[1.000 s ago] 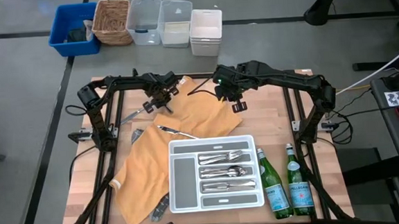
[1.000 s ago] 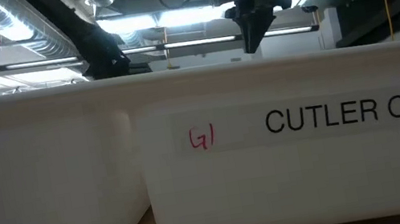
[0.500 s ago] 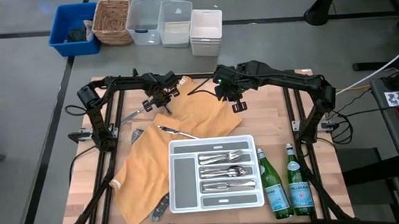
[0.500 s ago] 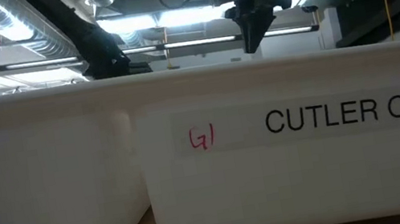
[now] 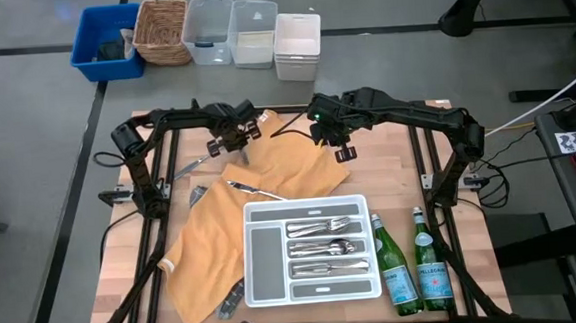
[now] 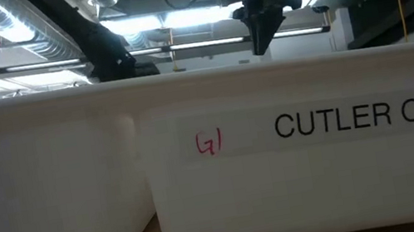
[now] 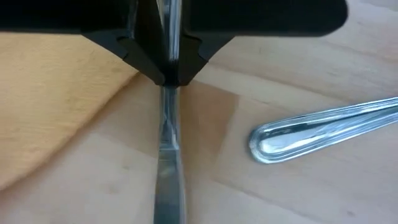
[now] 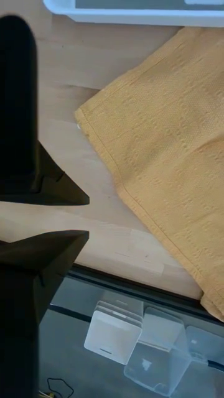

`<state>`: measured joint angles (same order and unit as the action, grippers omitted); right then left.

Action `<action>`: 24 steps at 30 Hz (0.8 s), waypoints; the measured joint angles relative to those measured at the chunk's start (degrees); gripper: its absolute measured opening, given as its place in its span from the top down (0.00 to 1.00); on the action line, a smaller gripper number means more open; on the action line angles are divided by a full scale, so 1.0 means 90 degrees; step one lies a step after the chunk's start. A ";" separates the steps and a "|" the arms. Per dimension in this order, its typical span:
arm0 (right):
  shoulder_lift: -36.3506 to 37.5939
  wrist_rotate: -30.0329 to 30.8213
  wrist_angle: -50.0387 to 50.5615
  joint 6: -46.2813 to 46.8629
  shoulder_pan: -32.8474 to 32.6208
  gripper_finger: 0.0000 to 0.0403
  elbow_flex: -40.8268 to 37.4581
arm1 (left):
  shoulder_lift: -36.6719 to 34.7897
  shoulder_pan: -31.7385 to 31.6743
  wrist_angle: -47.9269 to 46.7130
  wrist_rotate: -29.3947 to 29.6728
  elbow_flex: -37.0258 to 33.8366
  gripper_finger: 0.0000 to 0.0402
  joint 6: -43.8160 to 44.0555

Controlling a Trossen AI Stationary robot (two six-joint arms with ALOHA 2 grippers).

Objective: Sort silverware
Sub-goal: Put the silver table knife into the white silverware tray

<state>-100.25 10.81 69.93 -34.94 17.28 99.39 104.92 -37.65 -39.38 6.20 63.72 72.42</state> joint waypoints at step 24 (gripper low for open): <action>0.0000 0.0000 0.0000 0.0012 0.0000 0.81 0.0000 | -0.0313 -0.0131 0.0013 0.0409 -0.0004 0.89 -0.1735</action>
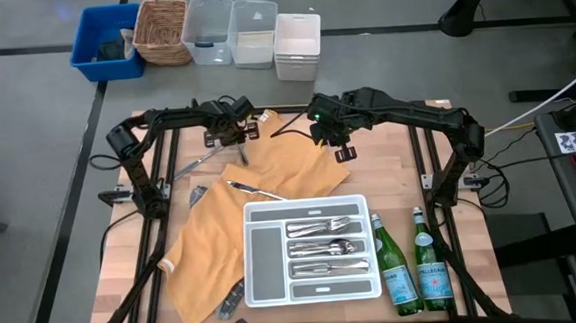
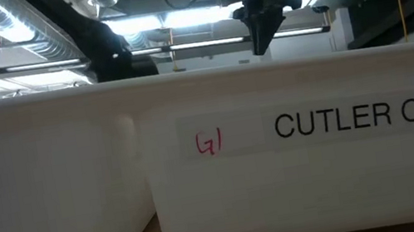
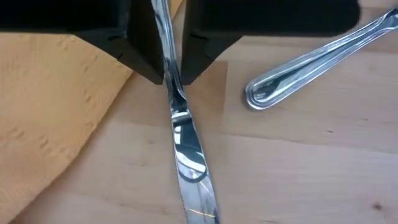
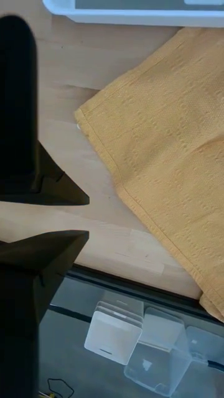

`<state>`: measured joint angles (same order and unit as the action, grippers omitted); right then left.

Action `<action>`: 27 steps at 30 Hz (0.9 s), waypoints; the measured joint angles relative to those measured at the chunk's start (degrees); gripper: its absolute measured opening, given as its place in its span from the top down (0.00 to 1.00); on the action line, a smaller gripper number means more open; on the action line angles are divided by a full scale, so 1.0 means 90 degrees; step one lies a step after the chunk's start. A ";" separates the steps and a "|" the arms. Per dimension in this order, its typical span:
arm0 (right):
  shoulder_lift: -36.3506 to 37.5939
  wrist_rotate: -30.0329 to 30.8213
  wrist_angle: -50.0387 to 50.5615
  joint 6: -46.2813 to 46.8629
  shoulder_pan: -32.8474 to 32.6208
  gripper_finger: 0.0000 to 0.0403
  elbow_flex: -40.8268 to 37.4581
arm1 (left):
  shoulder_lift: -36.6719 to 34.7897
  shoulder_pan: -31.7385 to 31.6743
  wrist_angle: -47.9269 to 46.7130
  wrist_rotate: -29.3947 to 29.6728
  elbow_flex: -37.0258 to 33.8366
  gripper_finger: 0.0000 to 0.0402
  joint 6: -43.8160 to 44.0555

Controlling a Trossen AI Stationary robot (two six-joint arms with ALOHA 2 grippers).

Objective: Sort silverware
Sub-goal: Put the silver table knife into the white silverware tray

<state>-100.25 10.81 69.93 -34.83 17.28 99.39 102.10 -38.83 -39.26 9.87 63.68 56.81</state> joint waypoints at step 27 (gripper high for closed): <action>0.0000 -0.0160 0.0000 0.0002 0.0000 0.81 -0.0001 | 0.0318 -0.0119 0.0249 -0.0035 0.0000 0.80 0.0731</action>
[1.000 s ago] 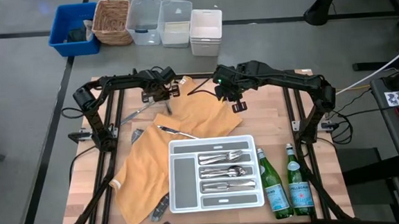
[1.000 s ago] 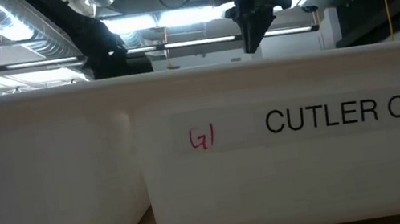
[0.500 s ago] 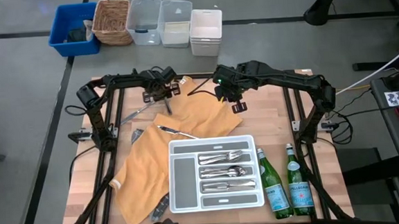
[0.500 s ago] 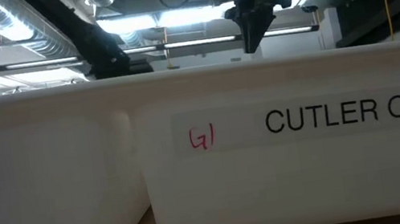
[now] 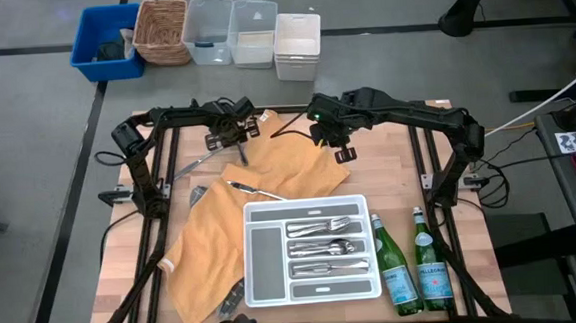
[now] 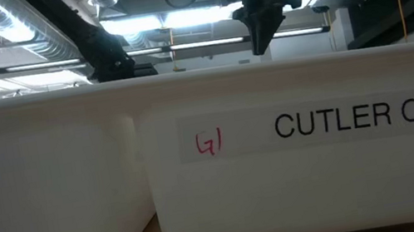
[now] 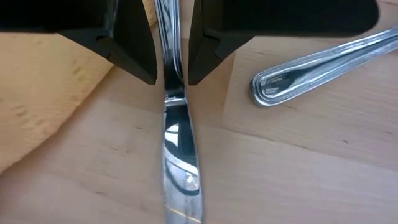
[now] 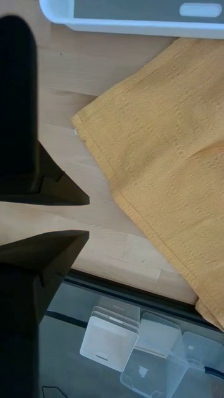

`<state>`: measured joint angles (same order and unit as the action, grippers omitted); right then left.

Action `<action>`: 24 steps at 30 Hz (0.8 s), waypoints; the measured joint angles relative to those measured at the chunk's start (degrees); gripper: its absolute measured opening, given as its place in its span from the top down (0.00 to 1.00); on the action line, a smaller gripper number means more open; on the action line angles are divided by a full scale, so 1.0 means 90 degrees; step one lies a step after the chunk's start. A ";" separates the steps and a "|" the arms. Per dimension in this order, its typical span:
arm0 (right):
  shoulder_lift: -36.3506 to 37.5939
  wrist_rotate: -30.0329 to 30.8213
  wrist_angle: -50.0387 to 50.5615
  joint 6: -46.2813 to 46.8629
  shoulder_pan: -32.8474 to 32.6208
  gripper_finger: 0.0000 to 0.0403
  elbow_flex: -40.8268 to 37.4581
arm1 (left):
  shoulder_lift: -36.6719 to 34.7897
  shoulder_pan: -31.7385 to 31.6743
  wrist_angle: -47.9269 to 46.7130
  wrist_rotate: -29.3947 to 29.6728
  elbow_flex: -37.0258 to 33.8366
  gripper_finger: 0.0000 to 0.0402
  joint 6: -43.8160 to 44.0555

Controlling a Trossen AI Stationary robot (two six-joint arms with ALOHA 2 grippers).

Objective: Sort silverware
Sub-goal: Put the silver table knife into the white silverware tray

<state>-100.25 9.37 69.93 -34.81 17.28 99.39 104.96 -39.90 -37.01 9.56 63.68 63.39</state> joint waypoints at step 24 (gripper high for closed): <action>0.0005 -0.0002 0.0088 -0.0002 0.0004 0.81 -0.0002 | 0.0292 -0.0204 -0.0255 -0.0471 0.0027 0.97 -0.0123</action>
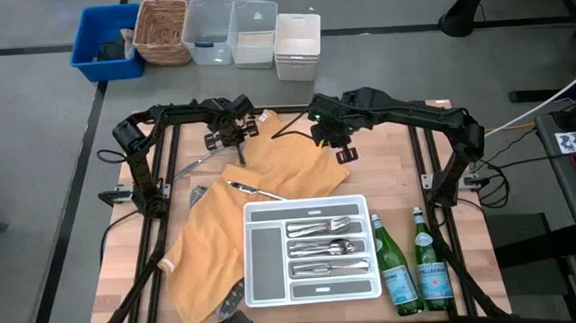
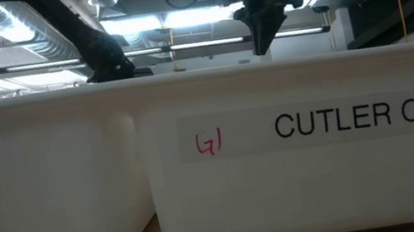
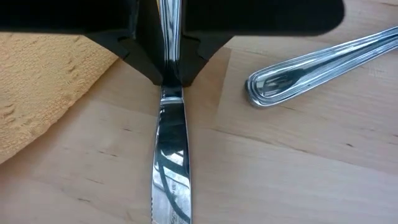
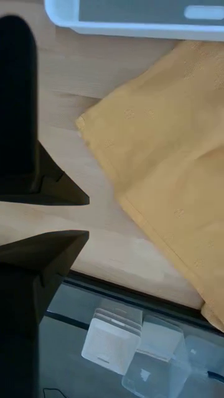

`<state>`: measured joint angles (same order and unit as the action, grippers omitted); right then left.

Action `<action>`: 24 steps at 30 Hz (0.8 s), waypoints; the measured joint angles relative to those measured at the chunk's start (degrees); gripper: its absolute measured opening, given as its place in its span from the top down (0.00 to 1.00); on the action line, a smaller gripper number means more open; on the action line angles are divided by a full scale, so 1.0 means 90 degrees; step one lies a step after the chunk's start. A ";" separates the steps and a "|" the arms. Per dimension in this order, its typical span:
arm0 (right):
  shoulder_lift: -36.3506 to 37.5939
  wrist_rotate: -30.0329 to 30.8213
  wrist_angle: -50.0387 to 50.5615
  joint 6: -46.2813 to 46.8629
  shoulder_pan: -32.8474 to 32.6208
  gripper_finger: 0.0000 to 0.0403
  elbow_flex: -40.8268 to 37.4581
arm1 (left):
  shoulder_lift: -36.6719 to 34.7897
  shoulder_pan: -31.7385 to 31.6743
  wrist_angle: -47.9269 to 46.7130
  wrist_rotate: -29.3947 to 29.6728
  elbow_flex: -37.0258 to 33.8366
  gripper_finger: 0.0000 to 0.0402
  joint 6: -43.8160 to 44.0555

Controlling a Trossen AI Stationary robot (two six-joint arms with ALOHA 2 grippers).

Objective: Sort silverware
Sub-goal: Put the silver table knife into the white silverware tray

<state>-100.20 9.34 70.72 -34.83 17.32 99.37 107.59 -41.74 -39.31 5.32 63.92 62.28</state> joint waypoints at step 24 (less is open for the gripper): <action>0.1655 -0.4541 -0.0969 0.0844 0.2499 0.81 -0.2886 | -0.0121 -0.0070 0.0099 -0.0028 -0.0024 0.95 -0.0429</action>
<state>-85.30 -31.53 62.00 -27.24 39.81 73.40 106.50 -42.37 -38.42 5.07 63.70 58.42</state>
